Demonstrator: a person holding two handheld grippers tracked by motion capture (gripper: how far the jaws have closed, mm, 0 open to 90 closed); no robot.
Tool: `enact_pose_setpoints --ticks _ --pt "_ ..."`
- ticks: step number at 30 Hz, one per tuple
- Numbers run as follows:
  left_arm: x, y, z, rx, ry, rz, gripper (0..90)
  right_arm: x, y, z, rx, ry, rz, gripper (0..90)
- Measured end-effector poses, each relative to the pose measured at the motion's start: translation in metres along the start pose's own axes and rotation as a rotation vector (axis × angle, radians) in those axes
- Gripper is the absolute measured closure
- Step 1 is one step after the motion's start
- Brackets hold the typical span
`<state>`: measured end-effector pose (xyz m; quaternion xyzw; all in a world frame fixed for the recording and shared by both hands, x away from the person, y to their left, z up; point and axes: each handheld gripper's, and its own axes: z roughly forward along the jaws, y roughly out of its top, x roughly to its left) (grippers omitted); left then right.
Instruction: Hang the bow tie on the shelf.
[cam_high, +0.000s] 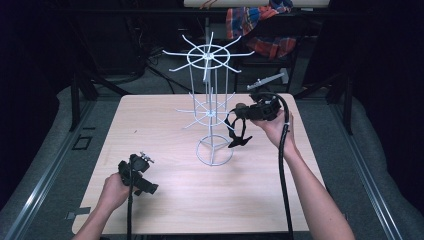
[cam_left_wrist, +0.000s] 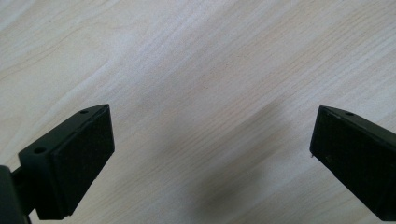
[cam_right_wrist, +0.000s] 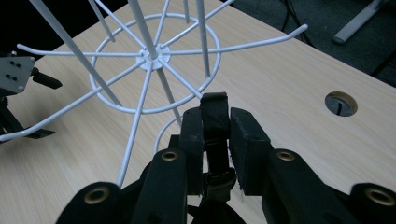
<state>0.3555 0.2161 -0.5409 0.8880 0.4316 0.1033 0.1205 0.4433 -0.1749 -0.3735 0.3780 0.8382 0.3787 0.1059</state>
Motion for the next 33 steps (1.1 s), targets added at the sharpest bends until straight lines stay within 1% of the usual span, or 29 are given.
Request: enact_pose_setpoints --ticks 5,6,8,9,12,14,15,16,17,18,19,22,24,27,29,33 --pt "0.0 0.0 0.0 0.0 0.001 -0.003 0.0 0.001 -0.004 0.008 0.024 0.003 -0.011 75.7" --pt "0.0 0.0 0.0 0.002 0.002 -0.004 0.0 0.001 -0.007 0.012 0.026 0.005 -0.014 75.7" --pt "0.0 0.0 0.0 0.003 0.0 -0.004 0.0 0.002 -0.008 0.014 0.032 0.004 -0.015 75.7" --pt "0.0 0.0 0.001 0.007 -0.001 0.002 0.0 0.004 -0.011 0.017 0.029 -0.01 -0.029 75.7" --pt "0.0 0.0 0.001 0.007 0.001 0.002 0.0 0.006 -0.014 0.021 0.035 -0.012 -0.038 75.7" --pt "0.0 0.0 0.001 0.004 0.002 -0.002 0.0 0.007 -0.014 0.023 0.031 -0.018 -0.039 75.7" --pt "0.0 0.0 0.001 0.004 0.001 -0.002 0.0 0.008 -0.016 0.026 0.022 -0.035 -0.047 75.6" --pt "0.0 0.0 0.001 0.004 0.001 -0.002 0.0 0.008 -0.016 0.026 0.022 -0.035 -0.047 75.6" --pt "0.0 0.0 0.001 0.005 -0.002 -0.005 0.0 0.01 -0.018 0.028 0.008 -0.052 -0.06 75.6" --pt "0.0 0.0 0.001 0.005 -0.002 -0.005 0.0 0.011 -0.018 0.028 0.011 -0.053 -0.06 75.6" --pt "0.0 0.0 0.001 0.005 -0.002 -0.005 0.0 0.012 -0.019 0.029 0.003 -0.064 -0.065 75.5" --pt "0.0 0.0 0.001 0.007 -0.003 -0.004 0.0 0.013 -0.02 0.032 -0.009 -0.074 -0.06 75.5" --pt "0.0 0.0 0.001 0.007 0.0 0.002 0.0 0.014 -0.02 0.035 -0.008 -0.085 -0.067 75.4" --pt "0.0 0.0 0.001 0.007 0.0 0.002 0.0 0.014 -0.02 0.037 -0.008 -0.082 -0.071 75.3" --pt "0.0 0.0 0.001 0.008 -0.005 -0.004 0.0 0.015 -0.02 0.039 -0.019 -0.083 -0.063 75.1" --pt "0.0 0.0 0.001 0.009 -0.006 -0.005 0.0 0.014 -0.02 0.039 -0.015 -0.072 -0.061 74.7"
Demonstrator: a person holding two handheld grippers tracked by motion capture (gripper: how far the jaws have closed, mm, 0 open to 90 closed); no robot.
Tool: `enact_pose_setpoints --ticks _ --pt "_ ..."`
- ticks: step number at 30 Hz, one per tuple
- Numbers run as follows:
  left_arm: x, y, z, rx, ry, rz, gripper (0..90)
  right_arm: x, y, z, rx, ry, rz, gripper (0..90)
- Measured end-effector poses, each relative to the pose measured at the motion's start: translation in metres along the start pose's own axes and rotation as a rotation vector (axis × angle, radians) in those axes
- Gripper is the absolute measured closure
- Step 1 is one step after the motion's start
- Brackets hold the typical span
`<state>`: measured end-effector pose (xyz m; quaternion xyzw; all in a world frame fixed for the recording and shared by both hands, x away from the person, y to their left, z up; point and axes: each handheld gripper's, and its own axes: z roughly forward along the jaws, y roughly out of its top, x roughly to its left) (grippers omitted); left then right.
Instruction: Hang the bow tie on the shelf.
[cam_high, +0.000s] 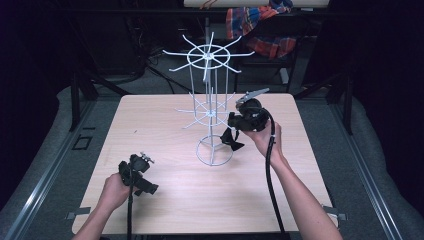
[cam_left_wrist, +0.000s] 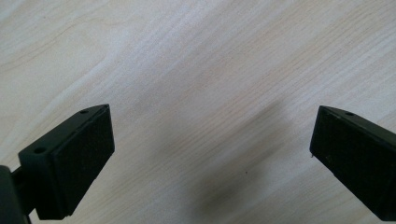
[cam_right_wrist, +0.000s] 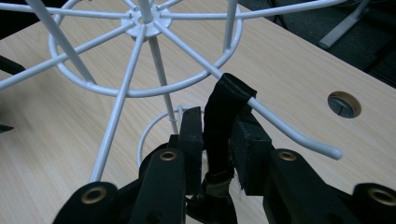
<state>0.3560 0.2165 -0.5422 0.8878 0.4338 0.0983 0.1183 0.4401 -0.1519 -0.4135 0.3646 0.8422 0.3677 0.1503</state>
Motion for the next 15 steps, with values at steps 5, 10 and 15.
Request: enact_pose_setpoints --ticks 5,10,15 --pt "0.0 0.0006 0.0005 -0.001 0.001 0.001 0.0 -0.0003 -0.0018 -0.0019 -0.005 0.028 0.019 71.5" --pt "-0.0003 0.0007 -0.0005 -0.003 0.006 0.006 0.0 -0.0036 -0.0064 -0.0052 0.001 0.053 0.042 65.8" --pt "0.0001 0.0006 -0.0006 -0.009 0.005 0.0 0.0 -0.0051 -0.0102 -0.0082 0.015 0.05 0.054 57.4"
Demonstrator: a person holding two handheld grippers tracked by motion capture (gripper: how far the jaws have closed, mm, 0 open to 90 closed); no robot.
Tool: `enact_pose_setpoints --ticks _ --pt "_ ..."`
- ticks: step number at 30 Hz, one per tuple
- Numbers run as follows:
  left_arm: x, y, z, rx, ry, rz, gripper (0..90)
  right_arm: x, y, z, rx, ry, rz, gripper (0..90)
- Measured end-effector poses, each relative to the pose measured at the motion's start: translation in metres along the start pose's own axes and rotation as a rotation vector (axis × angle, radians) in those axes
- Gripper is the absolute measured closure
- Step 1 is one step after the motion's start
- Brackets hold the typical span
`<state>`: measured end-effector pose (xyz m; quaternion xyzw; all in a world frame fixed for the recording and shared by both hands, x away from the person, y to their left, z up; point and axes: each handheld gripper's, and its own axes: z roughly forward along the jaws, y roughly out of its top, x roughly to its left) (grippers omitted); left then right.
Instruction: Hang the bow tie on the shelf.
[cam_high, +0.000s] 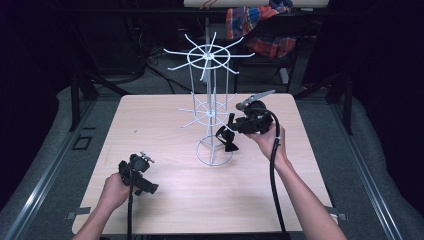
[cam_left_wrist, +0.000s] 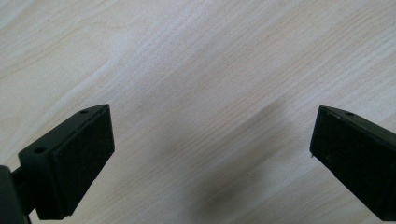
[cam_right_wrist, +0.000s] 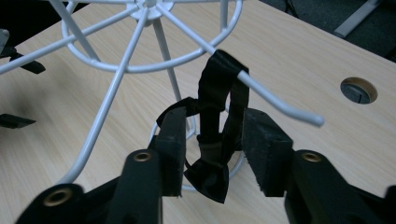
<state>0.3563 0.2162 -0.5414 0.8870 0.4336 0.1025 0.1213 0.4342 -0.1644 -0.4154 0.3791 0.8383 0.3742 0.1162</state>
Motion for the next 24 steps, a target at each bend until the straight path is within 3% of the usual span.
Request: enact_pose_setpoints --ticks 2,4,5,14,24 --pt "0.0 0.0 0.0 -0.001 0.001 0.0 0.0 -0.001 -0.003 -0.005 0.008 0.002 0.004 49.5" --pt "0.0 0.0 0.0 -0.003 0.001 -0.001 0.0 -0.002 -0.004 -0.006 0.002 -0.001 0.001 47.6" --pt "0.0 0.0 0.0 -0.003 0.001 -0.001 0.0 -0.003 -0.007 -0.011 0.012 0.009 0.007 41.1" --pt "-0.001 0.002 0.0 0.001 -0.001 0.003 0.0 -0.004 -0.025 -0.029 0.051 0.006 0.005 22.9" --pt "-0.002 0.001 -0.001 -0.003 0.005 0.002 0.0 -0.009 -0.053 -0.046 0.09 -0.028 -0.005 13.6"
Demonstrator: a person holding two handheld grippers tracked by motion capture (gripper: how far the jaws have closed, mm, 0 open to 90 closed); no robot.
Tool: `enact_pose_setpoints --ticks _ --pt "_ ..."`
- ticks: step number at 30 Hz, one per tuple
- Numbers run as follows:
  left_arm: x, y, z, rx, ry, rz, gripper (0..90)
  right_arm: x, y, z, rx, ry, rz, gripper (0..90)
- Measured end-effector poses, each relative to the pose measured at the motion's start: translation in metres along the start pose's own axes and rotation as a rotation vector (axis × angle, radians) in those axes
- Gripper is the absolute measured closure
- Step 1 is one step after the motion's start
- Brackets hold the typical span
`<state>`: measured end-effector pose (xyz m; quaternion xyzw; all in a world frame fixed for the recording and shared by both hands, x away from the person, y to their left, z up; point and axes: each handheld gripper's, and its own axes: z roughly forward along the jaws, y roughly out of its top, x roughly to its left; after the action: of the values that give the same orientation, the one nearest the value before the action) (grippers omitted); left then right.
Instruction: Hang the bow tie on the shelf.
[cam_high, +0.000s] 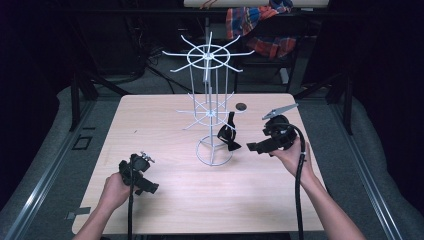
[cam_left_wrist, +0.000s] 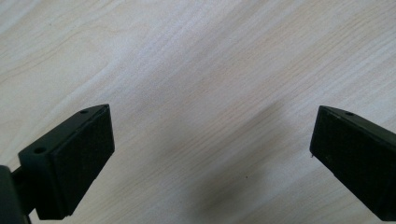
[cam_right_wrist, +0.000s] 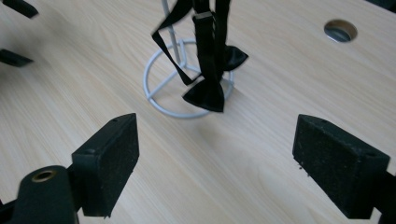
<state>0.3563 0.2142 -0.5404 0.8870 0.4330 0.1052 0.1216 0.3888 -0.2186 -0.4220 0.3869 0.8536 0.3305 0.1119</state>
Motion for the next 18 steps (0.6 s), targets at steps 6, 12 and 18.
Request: enact_pose_setpoints --ticks 6,12,18 --pt "-0.001 0.0 0.0 -0.005 0.005 -0.002 0.0 -0.01 -0.027 -0.01 0.035 -0.028 0.011 11.0" --pt "-0.001 0.0 0.0 -0.003 0.004 0.0 0.0 -0.015 -0.055 -0.017 0.067 -0.039 0.027 9.3" --pt "-0.001 0.0 0.0 -0.004 0.004 0.0 0.0 -0.017 -0.079 -0.019 0.095 -0.045 0.053 8.7"
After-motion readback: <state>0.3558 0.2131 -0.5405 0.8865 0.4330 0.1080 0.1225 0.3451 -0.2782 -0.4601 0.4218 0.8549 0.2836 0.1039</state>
